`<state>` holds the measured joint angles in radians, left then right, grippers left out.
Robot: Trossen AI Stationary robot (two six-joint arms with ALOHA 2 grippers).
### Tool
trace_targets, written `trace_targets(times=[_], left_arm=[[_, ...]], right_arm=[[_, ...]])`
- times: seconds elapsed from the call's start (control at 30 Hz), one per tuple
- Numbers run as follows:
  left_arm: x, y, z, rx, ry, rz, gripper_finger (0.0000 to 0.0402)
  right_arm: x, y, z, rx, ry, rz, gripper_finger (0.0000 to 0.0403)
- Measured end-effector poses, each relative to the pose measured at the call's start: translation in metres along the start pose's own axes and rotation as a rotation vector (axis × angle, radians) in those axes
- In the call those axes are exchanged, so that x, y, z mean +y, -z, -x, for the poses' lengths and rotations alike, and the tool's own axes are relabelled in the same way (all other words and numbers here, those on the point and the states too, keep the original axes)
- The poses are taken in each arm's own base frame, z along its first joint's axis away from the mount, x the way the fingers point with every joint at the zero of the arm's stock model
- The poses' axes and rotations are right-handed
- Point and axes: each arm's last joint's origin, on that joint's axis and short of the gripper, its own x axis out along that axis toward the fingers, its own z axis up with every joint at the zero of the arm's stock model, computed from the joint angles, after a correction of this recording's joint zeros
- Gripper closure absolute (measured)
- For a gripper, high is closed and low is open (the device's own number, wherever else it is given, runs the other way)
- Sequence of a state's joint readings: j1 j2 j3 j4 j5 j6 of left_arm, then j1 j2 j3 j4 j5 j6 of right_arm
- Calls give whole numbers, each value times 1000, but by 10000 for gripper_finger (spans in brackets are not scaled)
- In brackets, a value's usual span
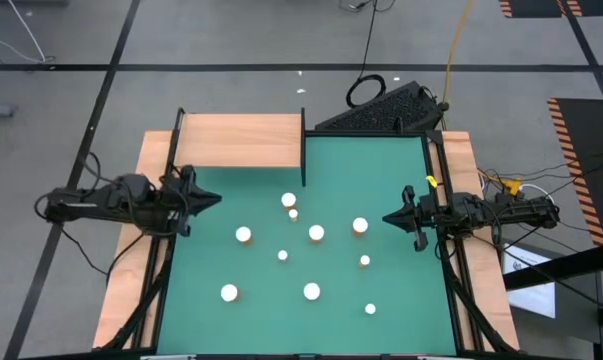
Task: Pick and place medicine bottles onto shelf by color
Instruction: Put the big orange pill bottle on the shelf
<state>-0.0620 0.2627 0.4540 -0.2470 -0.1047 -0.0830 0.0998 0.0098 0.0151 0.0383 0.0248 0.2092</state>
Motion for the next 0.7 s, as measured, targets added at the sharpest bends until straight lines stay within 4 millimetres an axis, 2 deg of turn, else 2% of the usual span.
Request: trace_targets(times=[0.37,0.7], left_arm=[[-8,-85,-7,219,-20,-26,369],[-14,-147,-16,417,-37,-46,369]], right_arm=[[0,0,0,2,0,-67,403],[0,0,0,3,1,-154,403]])
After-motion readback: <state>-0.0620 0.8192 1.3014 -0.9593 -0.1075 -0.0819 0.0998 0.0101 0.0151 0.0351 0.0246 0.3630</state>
